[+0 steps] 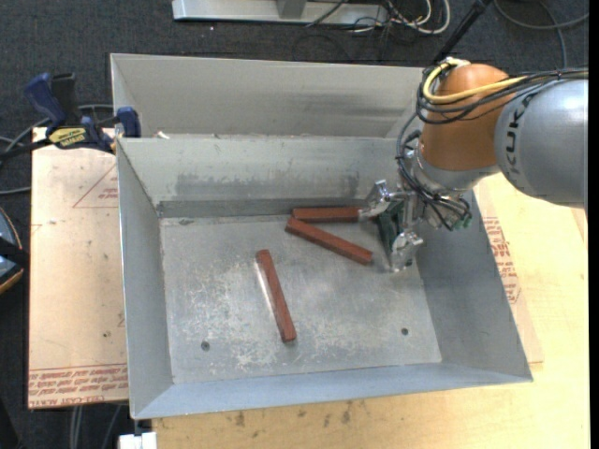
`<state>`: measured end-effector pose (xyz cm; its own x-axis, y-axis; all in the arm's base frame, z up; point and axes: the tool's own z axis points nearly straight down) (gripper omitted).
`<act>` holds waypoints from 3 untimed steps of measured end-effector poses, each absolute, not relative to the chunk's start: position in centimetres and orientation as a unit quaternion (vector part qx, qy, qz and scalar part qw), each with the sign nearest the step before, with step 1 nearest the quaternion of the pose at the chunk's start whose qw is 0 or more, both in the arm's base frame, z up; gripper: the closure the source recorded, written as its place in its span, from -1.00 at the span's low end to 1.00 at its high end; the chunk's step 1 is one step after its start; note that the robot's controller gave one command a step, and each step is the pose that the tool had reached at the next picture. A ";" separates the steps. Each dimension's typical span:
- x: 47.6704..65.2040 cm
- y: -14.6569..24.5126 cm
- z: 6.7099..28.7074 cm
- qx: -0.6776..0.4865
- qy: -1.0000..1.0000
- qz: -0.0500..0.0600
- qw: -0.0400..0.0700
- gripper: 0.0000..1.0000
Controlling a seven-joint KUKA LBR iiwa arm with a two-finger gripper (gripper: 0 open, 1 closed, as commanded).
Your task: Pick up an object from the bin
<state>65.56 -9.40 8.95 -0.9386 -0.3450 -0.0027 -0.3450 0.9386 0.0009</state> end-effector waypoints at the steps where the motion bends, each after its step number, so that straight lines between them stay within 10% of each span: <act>1: 65.6 -9.4 8.9 -0.175 0.985 0.001 0.001 -1.00; 2: 62.2 -4.4 7.9 -0.087 0.996 -0.001 0.006 1.00; 3: 62.2 -4.4 7.9 -0.088 0.996 -0.001 0.006 1.00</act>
Offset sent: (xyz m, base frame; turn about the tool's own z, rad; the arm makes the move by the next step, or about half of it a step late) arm -0.0392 0.0507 -0.0195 0.1775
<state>62.19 -4.38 7.87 -0.9846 -0.1746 -0.0123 -0.1746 0.9846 -0.0033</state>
